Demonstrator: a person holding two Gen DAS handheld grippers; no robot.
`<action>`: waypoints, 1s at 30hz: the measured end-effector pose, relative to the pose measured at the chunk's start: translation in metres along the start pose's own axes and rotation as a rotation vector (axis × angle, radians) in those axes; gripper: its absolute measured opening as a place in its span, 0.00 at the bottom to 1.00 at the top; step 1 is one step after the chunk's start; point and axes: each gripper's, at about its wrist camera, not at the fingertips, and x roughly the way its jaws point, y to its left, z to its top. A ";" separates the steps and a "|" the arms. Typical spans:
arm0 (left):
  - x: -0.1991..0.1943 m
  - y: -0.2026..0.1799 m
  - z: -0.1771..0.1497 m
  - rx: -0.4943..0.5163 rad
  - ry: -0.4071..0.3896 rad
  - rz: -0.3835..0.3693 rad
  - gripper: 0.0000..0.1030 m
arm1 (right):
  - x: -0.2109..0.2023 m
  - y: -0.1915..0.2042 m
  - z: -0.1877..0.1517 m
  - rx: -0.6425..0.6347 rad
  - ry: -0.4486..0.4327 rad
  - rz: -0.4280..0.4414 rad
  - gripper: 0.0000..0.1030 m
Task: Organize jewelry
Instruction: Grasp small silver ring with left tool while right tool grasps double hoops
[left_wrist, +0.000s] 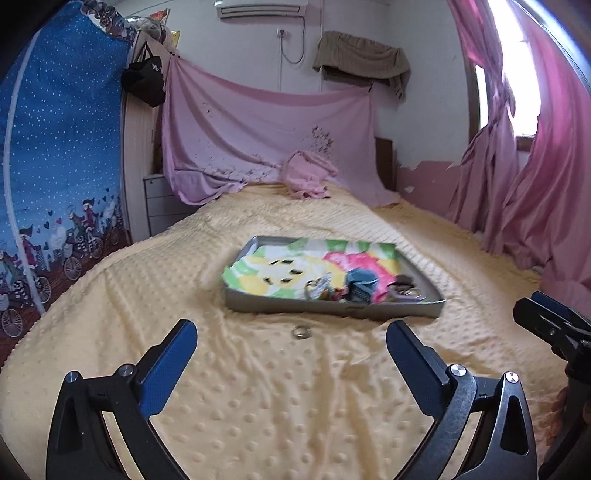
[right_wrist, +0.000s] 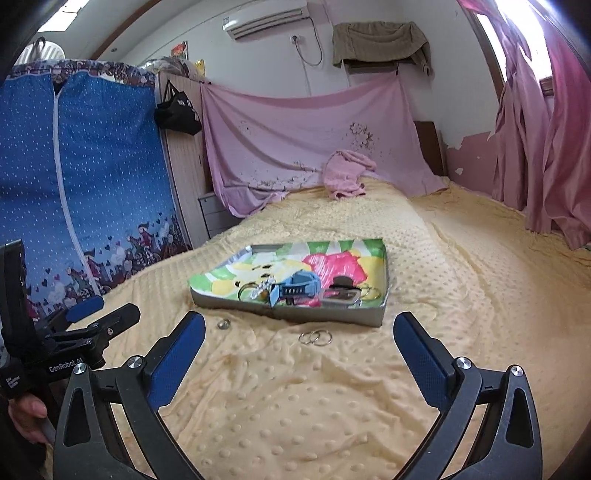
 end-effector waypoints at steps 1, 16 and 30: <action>0.005 0.003 -0.001 -0.003 0.006 0.008 1.00 | 0.006 0.002 -0.001 -0.005 0.005 -0.006 0.98; 0.088 0.015 -0.015 -0.019 0.110 0.074 1.00 | 0.104 -0.004 -0.016 -0.059 0.124 -0.052 0.98; 0.152 -0.002 -0.026 0.043 0.288 -0.061 0.51 | 0.179 -0.014 -0.040 -0.010 0.296 0.042 0.69</action>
